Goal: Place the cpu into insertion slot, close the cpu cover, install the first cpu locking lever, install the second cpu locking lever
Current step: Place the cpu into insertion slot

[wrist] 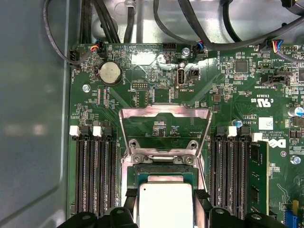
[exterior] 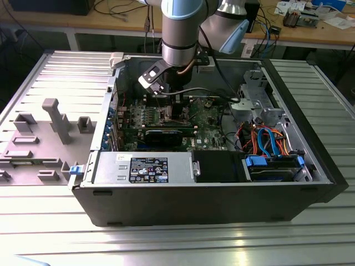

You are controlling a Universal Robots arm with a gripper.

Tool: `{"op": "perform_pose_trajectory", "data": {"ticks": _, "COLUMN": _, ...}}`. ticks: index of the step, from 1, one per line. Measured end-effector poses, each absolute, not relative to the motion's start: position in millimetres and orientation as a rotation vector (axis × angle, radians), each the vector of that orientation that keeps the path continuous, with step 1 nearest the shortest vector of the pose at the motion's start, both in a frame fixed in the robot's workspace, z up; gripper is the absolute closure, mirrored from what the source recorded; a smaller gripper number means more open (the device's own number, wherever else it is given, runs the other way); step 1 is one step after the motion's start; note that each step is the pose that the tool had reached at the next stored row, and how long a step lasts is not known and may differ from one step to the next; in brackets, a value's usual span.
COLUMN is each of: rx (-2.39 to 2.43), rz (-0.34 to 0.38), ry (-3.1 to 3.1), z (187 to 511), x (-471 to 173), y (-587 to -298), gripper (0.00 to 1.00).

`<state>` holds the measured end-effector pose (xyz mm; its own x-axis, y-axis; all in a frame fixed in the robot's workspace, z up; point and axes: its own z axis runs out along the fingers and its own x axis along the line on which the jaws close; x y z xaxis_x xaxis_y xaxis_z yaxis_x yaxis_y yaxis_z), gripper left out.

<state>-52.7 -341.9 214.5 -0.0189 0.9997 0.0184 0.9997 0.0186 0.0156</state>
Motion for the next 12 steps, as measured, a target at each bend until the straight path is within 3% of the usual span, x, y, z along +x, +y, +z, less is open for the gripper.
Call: {"op": "perform_pose_trajectory", "data": {"ticks": 12, "rx": -2.199, "rz": -0.037, "ry": -2.241, "z": 202.1, "x": -52.9, "y": -340.0, "gripper": 0.45}}
